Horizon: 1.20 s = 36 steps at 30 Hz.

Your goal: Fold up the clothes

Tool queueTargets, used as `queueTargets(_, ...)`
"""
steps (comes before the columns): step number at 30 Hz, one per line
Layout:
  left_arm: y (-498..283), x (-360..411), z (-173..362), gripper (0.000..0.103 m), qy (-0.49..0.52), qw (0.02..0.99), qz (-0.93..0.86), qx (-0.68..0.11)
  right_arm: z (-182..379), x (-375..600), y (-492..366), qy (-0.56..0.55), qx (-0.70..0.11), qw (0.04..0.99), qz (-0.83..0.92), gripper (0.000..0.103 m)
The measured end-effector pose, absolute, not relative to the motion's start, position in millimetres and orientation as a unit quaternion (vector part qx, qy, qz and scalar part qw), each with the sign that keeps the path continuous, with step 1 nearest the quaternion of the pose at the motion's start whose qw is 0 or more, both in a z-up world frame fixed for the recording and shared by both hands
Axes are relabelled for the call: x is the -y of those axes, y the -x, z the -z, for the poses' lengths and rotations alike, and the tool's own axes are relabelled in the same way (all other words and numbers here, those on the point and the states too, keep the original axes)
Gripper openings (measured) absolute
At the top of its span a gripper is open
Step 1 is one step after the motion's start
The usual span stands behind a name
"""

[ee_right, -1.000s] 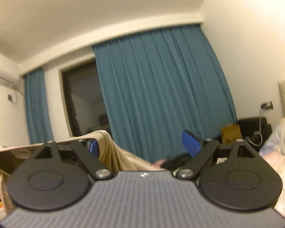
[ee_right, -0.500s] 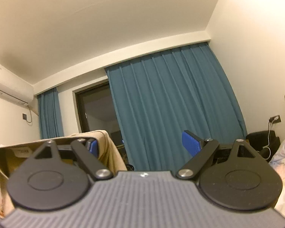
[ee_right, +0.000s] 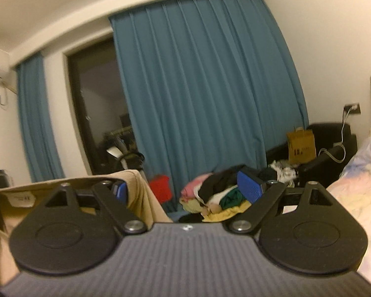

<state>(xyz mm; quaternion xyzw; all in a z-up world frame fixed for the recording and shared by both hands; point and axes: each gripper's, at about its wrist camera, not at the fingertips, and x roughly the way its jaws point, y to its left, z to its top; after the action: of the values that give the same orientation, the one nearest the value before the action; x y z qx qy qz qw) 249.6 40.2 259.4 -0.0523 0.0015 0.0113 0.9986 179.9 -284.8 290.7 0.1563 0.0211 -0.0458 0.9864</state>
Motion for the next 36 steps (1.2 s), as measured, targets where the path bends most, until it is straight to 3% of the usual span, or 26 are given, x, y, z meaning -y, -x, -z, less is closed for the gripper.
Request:
queueTargets(4, -378.2, -32.2, -184.5, 0.091, 0.030, 0.998, -0.016, -0.047, -227.6, 286.8, -290.5, -0.154, -0.064, 0.983, 0.074, 0.087)
queueTargets(9, -527.6, -21.0, -53.4, 0.088, 0.035, 0.981, -0.016, -0.193, -109.7, 291.9, -415.5, -0.129, -0.165, 0.974, 0.085, 0.086)
queueTargets(14, -637.9, -22.6, 51.4, 0.085, 0.016, 0.948, -0.014, -0.318, -7.0, 290.3, -509.0, -0.096, -0.294, 0.949, 0.068, 0.086)
queueTargets(18, -678.6, -26.5, 101.1, 0.087, -0.015, 0.903, 0.021, -0.428, 34.6, 282.0, -549.7, -0.054, -0.411, 0.910, 0.008, 0.086)
queueTargets(21, -682.9, -23.5, 101.9, 0.099, -0.027, 0.876, 0.061, -0.478, 35.6, 265.3, -562.0, -0.015, -0.451, 0.890, -0.057, 0.086)
queueTargets(25, -659.4, -20.5, 84.4, 0.103, -0.038, 0.861, 0.107, -0.495, 19.2, 248.0, -550.8, -0.018, -0.451, 0.885, -0.112, 0.087)
queueTargets(31, -552.2, -9.5, 42.7, 0.103, -0.048, 0.902, 0.126, -0.411, -11.1, 247.4, -490.5, -0.083, -0.388, 0.914, -0.089, 0.086)
queueTargets(36, -429.9, -11.6, 16.7, 0.103, -0.037, 0.941, 0.097, -0.321, -44.6, 244.8, -373.8, -0.110, -0.308, 0.942, -0.072, 0.087)
